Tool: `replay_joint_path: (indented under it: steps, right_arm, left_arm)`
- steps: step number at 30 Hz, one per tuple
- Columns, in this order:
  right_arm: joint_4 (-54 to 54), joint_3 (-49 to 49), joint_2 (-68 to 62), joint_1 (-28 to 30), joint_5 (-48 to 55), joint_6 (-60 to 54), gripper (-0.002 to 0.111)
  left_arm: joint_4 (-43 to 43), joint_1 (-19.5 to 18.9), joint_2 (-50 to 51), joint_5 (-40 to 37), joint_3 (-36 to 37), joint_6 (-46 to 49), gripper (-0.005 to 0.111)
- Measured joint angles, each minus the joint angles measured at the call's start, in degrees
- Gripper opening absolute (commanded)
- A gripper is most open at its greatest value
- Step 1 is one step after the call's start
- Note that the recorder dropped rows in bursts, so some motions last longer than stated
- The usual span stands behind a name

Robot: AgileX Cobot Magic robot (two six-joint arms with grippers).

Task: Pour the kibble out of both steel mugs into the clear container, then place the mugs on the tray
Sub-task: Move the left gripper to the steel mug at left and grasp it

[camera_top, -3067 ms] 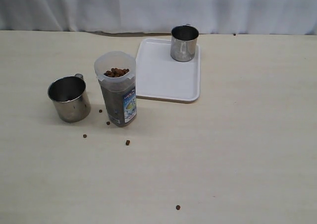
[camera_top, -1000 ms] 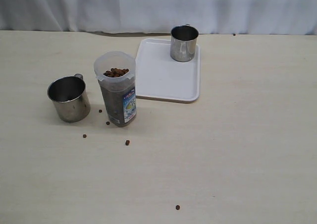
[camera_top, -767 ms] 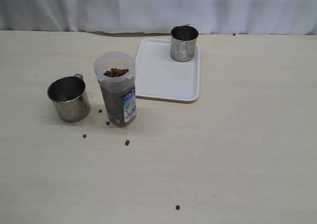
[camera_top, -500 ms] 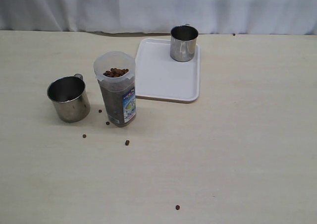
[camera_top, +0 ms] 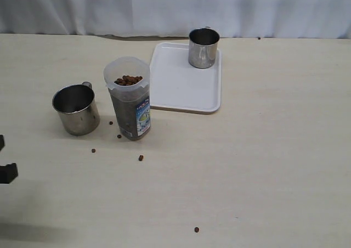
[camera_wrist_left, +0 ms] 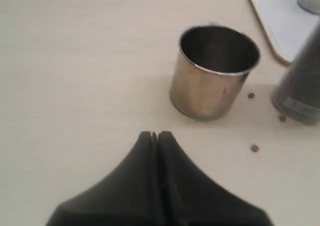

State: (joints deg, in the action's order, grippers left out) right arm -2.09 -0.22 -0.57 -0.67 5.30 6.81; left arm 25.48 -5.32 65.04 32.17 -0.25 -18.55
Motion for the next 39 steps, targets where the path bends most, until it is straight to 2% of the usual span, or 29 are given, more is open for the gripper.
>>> replay_joint_path:
  steps: [8,10,15,18,21,23,24,26,32,39]
  right_arm:
    - [0.0,0.0,0.0,0.0,0.0,0.1,0.005]
    - [0.0,0.0,0.0,0.0,0.0,0.1,0.005]
    - [0.0,0.0,0.0,0.0,0.0,0.1,0.005]
    - [0.0,0.0,0.0,0.0,0.0,0.1,0.005]
    - [0.0,0.0,0.0,0.0,0.0,0.1,0.005]
    - [0.0,0.0,0.0,0.0,0.0,0.1,0.005]
    - [0.0,0.0,0.0,0.0,0.0,0.1,0.005]
    - [0.0,0.0,0.0,0.0,0.0,0.1,0.005]
    - [0.0,0.0,0.0,0.0,0.0,0.1,0.005]
    - [-0.1,0.0,0.0,0.0,0.0,0.1,0.005]
  left_arm:
    - [1.3,0.0,31.9,30.5,-0.2,12.6,0.000]
    - [2.8,0.0,36.7,34.2,-0.3,16.4,0.000]
    - [3.2,0.0,42.4,36.1,-3.7,22.2,0.000]
    - [2.8,0.0,42.8,36.1,-6.3,22.7,0.007]
    - [4.1,0.0,42.8,36.0,-7.1,23.2,0.025]
    - [4.8,0.0,42.8,36.0,-7.2,24.2,0.042]
    - [5.3,0.0,42.8,36.0,-7.2,24.5,0.057]
    - [6.7,0.0,42.8,35.7,-8.3,24.8,0.069]
    - [9.2,0.0,43.9,32.9,-12.1,24.7,0.069]
    - [9.2,0.0,51.0,33.5,-19.8,23.8,0.069]
